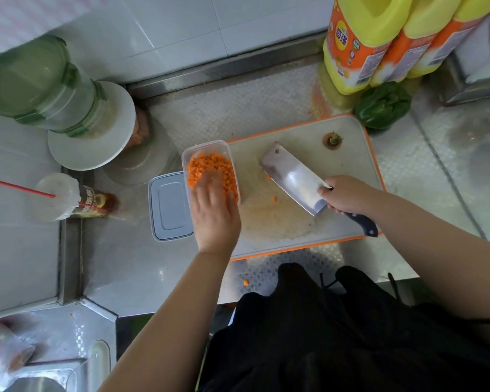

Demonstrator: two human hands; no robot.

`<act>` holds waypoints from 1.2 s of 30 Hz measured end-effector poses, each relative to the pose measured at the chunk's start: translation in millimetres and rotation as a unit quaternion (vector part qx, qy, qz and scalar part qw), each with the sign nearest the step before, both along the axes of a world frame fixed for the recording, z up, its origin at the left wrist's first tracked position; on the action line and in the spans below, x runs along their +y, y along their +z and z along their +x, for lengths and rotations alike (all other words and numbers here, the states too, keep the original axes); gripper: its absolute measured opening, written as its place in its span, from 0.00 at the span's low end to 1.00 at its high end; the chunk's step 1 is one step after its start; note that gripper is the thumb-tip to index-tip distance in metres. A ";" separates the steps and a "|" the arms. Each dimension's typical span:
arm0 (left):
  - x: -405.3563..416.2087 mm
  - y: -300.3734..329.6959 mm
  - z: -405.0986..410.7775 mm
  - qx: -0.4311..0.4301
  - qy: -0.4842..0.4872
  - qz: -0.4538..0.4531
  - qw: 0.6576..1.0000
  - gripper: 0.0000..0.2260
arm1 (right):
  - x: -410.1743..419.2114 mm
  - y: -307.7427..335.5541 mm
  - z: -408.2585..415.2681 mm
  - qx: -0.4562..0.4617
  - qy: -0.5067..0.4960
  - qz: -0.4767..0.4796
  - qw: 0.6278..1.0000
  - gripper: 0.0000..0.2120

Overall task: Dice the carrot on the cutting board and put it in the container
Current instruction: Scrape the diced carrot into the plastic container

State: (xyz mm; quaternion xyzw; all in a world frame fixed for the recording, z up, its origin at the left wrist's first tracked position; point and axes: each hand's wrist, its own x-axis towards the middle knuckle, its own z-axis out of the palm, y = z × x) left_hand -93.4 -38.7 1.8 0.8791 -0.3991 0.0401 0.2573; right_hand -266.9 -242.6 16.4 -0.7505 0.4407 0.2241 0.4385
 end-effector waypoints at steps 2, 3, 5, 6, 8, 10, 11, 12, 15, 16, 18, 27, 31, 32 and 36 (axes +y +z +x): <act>-3.6 -4.0 -8.7 -0.061 -0.078 0.051 0.994 0.19 | -8.9 0.0 1.7 0.004 0.026 -0.036 0.999 0.11; -4.6 -7.0 -11.4 -0.081 -0.083 0.082 0.990 0.21 | -13.0 -0.6 2.9 0.002 0.036 -0.053 0.998 0.11; -4.7 -14.0 -10.8 -0.101 -0.060 0.121 0.986 0.24 | -19.1 -3.3 5.6 -0.008 0.041 -0.080 0.996 0.12; -4.3 -17.1 -7.5 -0.109 -0.045 0.128 0.985 0.23 | -20.7 -4.4 7.0 -0.015 0.037 -0.088 0.995 0.12; -4.7 -19.1 0.6 -0.117 -0.025 0.128 0.985 0.21 | -20.7 -4.5 9.6 -0.034 0.026 -0.092 0.995 0.12; -3.9 -18.8 3.3 -0.120 -0.011 0.125 0.985 0.22 | -18.0 -3.1 12.4 -0.068 0.025 -0.098 0.993 0.14; -4.0 -17.1 2.5 -0.124 -0.005 0.125 0.984 0.23 | -16.2 -1.4 13.7 -0.088 0.027 -0.114 0.989 0.15; -3.7 -16.3 1.4 -0.129 -0.004 0.128 0.983 0.22 | -14.5 0.0 14.3 -0.107 0.034 -0.140 0.984 0.16; -3.8 -9.2 -10.9 -0.124 -0.089 0.191 0.970 0.22 | -9.6 2.9 12.3 -0.150 0.077 -0.239 0.956 0.11; -4.5 -9.3 -21.2 -0.109 -0.135 0.234 0.957 0.23 | -8.3 3.7 11.1 -0.154 0.092 -0.264 0.948 0.09; -4.5 -18.2 -46.9 -0.045 -0.179 0.265 0.946 0.27 | -7.3 2.8 8.0 -0.144 0.116 -0.295 0.937 0.11; -42.5 -18.6 -66.4 0.267 0.056 0.201 0.941 0.33 | -8.0 2.5 -5.2 -0.110 0.168 -0.343 0.918 0.16; -45.8 -18.7 -64.4 0.262 0.038 0.203 0.943 0.30 | -11.8 6.6 -16.8 -0.104 0.185 -0.343 0.915 0.15; -45.9 -17.7 -64.6 0.266 0.021 0.191 0.945 0.29 | -12.5 7.8 -19.7 -0.100 0.187 -0.337 0.917 0.15; -37.1 -14.5 -72.6 0.286 -0.041 0.141 0.947 0.26 | -19.9 14.2 -30.0 -0.070 0.200 -0.301 0.930 0.14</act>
